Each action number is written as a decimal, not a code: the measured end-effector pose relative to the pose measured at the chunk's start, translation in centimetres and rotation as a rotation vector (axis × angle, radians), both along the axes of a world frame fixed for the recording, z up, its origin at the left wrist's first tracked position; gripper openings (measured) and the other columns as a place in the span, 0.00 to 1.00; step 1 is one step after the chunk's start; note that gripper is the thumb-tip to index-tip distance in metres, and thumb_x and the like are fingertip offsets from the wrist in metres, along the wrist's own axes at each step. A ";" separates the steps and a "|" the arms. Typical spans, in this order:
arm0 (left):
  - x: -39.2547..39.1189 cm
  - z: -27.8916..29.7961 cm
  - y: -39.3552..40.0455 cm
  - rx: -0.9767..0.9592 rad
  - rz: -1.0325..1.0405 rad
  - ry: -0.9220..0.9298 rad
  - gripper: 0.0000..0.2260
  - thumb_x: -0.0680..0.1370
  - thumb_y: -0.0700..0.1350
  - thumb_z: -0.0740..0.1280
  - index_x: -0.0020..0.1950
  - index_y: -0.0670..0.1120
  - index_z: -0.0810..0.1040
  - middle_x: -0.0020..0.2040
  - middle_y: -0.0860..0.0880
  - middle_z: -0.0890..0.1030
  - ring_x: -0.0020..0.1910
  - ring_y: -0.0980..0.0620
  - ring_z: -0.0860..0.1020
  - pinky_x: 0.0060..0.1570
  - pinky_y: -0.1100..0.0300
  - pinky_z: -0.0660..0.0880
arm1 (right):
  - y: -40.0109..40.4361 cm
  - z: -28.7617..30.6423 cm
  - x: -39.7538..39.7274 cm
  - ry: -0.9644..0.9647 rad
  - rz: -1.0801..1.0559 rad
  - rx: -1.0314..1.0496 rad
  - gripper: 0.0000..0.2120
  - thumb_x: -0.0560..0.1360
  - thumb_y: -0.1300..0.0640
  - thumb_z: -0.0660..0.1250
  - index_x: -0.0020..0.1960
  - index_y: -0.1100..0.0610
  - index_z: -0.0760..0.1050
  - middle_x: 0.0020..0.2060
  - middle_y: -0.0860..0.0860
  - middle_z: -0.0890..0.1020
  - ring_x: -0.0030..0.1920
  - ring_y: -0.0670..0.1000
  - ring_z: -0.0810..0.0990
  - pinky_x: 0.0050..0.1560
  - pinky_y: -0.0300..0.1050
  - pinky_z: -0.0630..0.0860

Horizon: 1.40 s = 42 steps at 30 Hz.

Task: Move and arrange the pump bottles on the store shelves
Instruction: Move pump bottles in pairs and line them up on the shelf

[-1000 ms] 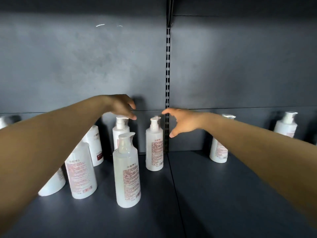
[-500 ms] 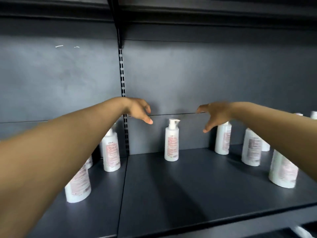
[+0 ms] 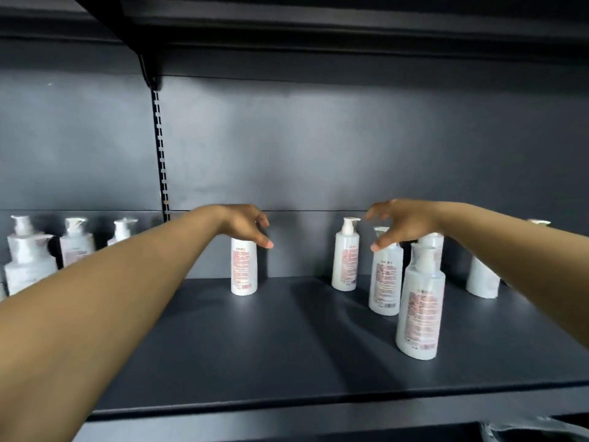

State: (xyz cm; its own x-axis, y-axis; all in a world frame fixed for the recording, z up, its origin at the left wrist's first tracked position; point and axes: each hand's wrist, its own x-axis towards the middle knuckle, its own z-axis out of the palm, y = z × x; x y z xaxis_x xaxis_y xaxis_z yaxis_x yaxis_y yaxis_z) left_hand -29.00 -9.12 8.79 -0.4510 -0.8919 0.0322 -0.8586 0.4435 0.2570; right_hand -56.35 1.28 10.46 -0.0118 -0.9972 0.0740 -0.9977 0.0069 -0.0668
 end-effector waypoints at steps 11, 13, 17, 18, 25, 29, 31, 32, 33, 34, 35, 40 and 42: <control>-3.3 -0.6 0.8 0.065 0.059 0.002 0.30 0.72 0.55 0.71 0.71 0.49 0.67 0.70 0.48 0.69 0.69 0.49 0.68 0.68 0.57 0.65 | 1.2 -1.0 -5.1 -0.304 0.078 0.039 0.30 0.69 0.46 0.74 0.68 0.49 0.68 0.50 0.56 0.82 0.49 0.48 0.80 0.59 0.45 0.74; -3.0 -0.7 0.8 0.073 0.076 0.045 0.30 0.73 0.54 0.71 0.71 0.49 0.67 0.69 0.48 0.70 0.68 0.49 0.69 0.67 0.58 0.65 | 1.8 -1.5 -5.4 -0.397 0.090 0.095 0.31 0.68 0.46 0.74 0.68 0.48 0.68 0.62 0.56 0.76 0.59 0.51 0.77 0.58 0.46 0.77; -1.8 -2.2 0.1 0.056 0.144 0.239 0.32 0.72 0.50 0.72 0.73 0.47 0.64 0.70 0.46 0.69 0.69 0.48 0.68 0.63 0.60 0.65 | 2.5 -3.6 -5.8 -0.539 0.120 0.088 0.30 0.67 0.50 0.76 0.65 0.44 0.69 0.61 0.48 0.74 0.62 0.47 0.73 0.57 0.43 0.74; -1.4 -2.8 -0.4 0.049 0.163 0.281 0.33 0.72 0.50 0.73 0.74 0.47 0.64 0.71 0.46 0.68 0.69 0.47 0.68 0.62 0.61 0.64 | 2.7 -4.3 -6.0 -0.594 0.129 0.059 0.30 0.66 0.51 0.77 0.64 0.43 0.69 0.60 0.47 0.75 0.63 0.47 0.72 0.57 0.41 0.72; 0.4 -7.2 -4.3 0.080 0.305 0.538 0.39 0.69 0.51 0.75 0.75 0.46 0.60 0.73 0.46 0.66 0.70 0.47 0.67 0.68 0.54 0.64 | 3.1 -8.6 -7.2 -0.914 0.156 -0.088 0.36 0.59 0.54 0.79 0.64 0.43 0.70 0.55 0.48 0.80 0.51 0.46 0.82 0.55 0.41 0.76; 0.0 -9.2 -6.6 0.090 0.341 0.695 0.37 0.69 0.46 0.76 0.73 0.44 0.61 0.69 0.44 0.70 0.66 0.46 0.71 0.64 0.54 0.66 | 3.4 -9.9 -7.4 -1.030 0.164 -0.140 0.33 0.58 0.55 0.77 0.61 0.46 0.73 0.52 0.48 0.83 0.52 0.43 0.82 0.50 0.36 0.75; 0.1 -9.9 -7.6 0.089 0.347 0.754 0.35 0.69 0.44 0.76 0.71 0.44 0.63 0.64 0.44 0.74 0.63 0.45 0.74 0.62 0.53 0.69 | 3.6 -10.6 -7.5 -1.031 0.162 -0.133 0.32 0.59 0.54 0.78 0.61 0.45 0.73 0.53 0.45 0.83 0.54 0.40 0.81 0.49 0.34 0.76; 0.2 -10.2 -8.2 0.077 0.351 0.769 0.34 0.68 0.44 0.76 0.70 0.44 0.64 0.62 0.44 0.75 0.61 0.44 0.75 0.62 0.53 0.70 | 3.7 -10.9 -7.6 -1.031 0.161 -0.124 0.33 0.60 0.54 0.80 0.62 0.45 0.72 0.53 0.44 0.83 0.55 0.40 0.80 0.48 0.33 0.76; 0.4 -10.5 -8.8 0.074 0.353 0.778 0.34 0.68 0.44 0.77 0.70 0.44 0.65 0.61 0.44 0.76 0.59 0.44 0.76 0.61 0.52 0.71 | 3.7 -11.2 -7.7 -1.037 0.162 -0.117 0.33 0.60 0.55 0.81 0.62 0.45 0.72 0.53 0.43 0.83 0.55 0.41 0.81 0.48 0.33 0.77; 0.5 -10.8 -9.5 0.068 0.356 0.788 0.33 0.68 0.43 0.77 0.69 0.44 0.66 0.60 0.44 0.77 0.58 0.44 0.77 0.61 0.51 0.72 | 3.7 -11.3 -7.8 -1.044 0.159 -0.115 0.33 0.60 0.55 0.81 0.62 0.45 0.72 0.53 0.43 0.83 0.55 0.41 0.81 0.47 0.32 0.78; 0.6 -11.0 -10.1 0.059 0.357 0.803 0.32 0.68 0.42 0.77 0.69 0.44 0.67 0.60 0.43 0.78 0.57 0.44 0.77 0.60 0.51 0.73 | 3.7 -11.3 -7.8 -1.048 0.155 -0.118 0.32 0.60 0.55 0.80 0.61 0.45 0.73 0.52 0.44 0.84 0.54 0.42 0.81 0.46 0.33 0.78; 0.0 -11.3 -10.9 0.027 0.375 0.854 0.30 0.69 0.40 0.75 0.68 0.42 0.67 0.59 0.42 0.77 0.57 0.43 0.77 0.58 0.50 0.73 | 3.7 -11.0 -7.8 -1.059 0.164 -0.118 0.29 0.59 0.57 0.75 0.58 0.48 0.74 0.49 0.42 0.85 0.52 0.41 0.82 0.43 0.32 0.78; -0.2 -11.2 -11.0 0.015 0.400 0.878 0.30 0.70 0.38 0.75 0.68 0.42 0.66 0.60 0.41 0.76 0.58 0.42 0.76 0.59 0.50 0.73 | 3.8 -10.8 -8.0 -1.042 0.167 -0.090 0.28 0.59 0.57 0.75 0.58 0.48 0.74 0.48 0.41 0.84 0.51 0.41 0.82 0.44 0.32 0.78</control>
